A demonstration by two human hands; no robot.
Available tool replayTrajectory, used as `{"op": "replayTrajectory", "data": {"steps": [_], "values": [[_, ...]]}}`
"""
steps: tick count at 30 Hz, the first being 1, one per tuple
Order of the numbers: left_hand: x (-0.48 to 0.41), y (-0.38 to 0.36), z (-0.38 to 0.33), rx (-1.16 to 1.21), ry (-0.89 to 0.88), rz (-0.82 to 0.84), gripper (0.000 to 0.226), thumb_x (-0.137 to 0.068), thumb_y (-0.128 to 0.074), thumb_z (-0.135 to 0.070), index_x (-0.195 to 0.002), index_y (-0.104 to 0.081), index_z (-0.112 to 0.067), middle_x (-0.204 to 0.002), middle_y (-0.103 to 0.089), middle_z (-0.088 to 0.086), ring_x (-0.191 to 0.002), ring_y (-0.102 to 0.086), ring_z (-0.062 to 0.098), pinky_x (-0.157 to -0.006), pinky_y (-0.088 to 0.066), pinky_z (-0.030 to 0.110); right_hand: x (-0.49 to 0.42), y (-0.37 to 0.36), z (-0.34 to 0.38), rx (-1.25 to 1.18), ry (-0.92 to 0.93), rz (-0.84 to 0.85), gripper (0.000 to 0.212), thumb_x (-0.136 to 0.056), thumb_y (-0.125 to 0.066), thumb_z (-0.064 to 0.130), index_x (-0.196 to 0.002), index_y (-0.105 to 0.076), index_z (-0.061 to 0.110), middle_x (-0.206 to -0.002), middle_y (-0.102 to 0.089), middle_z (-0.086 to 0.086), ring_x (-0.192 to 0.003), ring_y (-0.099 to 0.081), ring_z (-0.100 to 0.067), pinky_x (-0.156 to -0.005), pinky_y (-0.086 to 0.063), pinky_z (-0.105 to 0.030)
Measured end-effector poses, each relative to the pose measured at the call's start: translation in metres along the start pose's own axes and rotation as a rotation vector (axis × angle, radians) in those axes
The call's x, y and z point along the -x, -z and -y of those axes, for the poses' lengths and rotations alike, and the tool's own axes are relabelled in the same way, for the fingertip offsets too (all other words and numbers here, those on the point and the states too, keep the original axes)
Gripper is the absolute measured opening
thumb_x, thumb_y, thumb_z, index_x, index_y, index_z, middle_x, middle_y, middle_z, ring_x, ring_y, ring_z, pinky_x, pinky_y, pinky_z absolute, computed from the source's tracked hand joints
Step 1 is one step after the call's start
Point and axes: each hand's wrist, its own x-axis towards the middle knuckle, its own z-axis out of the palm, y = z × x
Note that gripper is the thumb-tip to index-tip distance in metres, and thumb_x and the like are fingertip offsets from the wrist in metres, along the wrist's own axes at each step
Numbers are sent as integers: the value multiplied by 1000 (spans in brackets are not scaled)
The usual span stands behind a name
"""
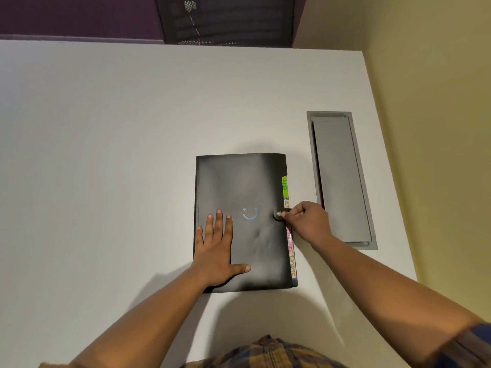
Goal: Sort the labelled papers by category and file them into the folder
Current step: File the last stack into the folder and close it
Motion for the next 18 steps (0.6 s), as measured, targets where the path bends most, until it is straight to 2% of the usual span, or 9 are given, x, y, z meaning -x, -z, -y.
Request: {"op": "replayTrajectory", "data": {"steps": [10, 15, 18], "values": [[-1, -1, 0, 3, 0, 10, 133, -70, -53, -83, -133, 50, -28, -143, 57, 0, -131, 54, 24, -111, 27, 47, -7, -7, 13, 111, -59, 41, 34, -72, -87, 33, -67, -60, 12, -77, -71, -7, -78, -65, -22, -74, -53, -32], [-2, -1, 0, 20, -1, -2, 136, -69, -57, -81, -131, 52, -29, -143, 57, -1, -129, 56, 21, -110, 28, 47, -7, -18, 17, 205, -14, 48, 28, -83, -77, 22, -66, -55, 18, -81, -66, -6, -81, -64, -26, -71, -45, -28], [-2, -2, 0, 28, -2, -5, 136, -69, -58, -80, -131, 52, -29, -143, 57, -1, -129, 56, 21, -109, 29, 46, -9, -21, 16, 226, -27, 37, 25, -85, -75, 20, -69, -56, 16, -81, -66, -7, -79, -64, -27, -68, -46, -29]]}}
